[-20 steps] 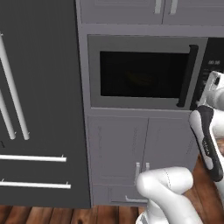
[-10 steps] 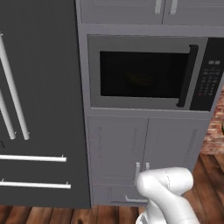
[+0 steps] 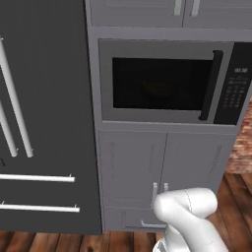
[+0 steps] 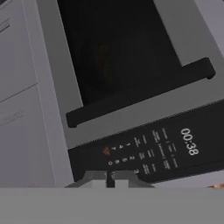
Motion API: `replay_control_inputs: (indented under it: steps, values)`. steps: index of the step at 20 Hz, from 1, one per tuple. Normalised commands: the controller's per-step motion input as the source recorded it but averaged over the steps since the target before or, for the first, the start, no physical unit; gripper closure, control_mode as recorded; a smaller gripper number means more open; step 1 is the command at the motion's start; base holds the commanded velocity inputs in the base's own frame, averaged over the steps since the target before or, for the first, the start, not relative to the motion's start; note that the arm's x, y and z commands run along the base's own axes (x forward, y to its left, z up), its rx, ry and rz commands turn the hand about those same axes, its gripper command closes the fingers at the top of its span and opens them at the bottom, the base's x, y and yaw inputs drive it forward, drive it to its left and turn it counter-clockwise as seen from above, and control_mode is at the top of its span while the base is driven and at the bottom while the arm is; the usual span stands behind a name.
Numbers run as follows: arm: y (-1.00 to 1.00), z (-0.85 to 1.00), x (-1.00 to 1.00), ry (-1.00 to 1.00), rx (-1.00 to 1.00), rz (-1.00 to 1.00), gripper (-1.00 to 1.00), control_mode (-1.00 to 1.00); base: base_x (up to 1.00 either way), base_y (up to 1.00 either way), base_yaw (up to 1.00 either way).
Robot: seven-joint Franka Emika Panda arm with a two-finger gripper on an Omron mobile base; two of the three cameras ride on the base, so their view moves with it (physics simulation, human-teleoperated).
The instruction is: Place the bowl containing the hot dog and corn in the microwave. Close the microwave door and press the start button to microwave the meal.
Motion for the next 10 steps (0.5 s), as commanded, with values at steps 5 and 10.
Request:
replay_control_inputs:
  steps: [5, 10]
  values:
    - [-0.35, -0.14, 0.23, 0.00, 0.02, 0.04, 1.00, -1.00, 0.00, 0.00, 0.00]
    - [-0.09, -0.25, 0.27, 0.00, 0.00, 0.02, 1.00, -1.00, 0.00, 0.00, 0.00]
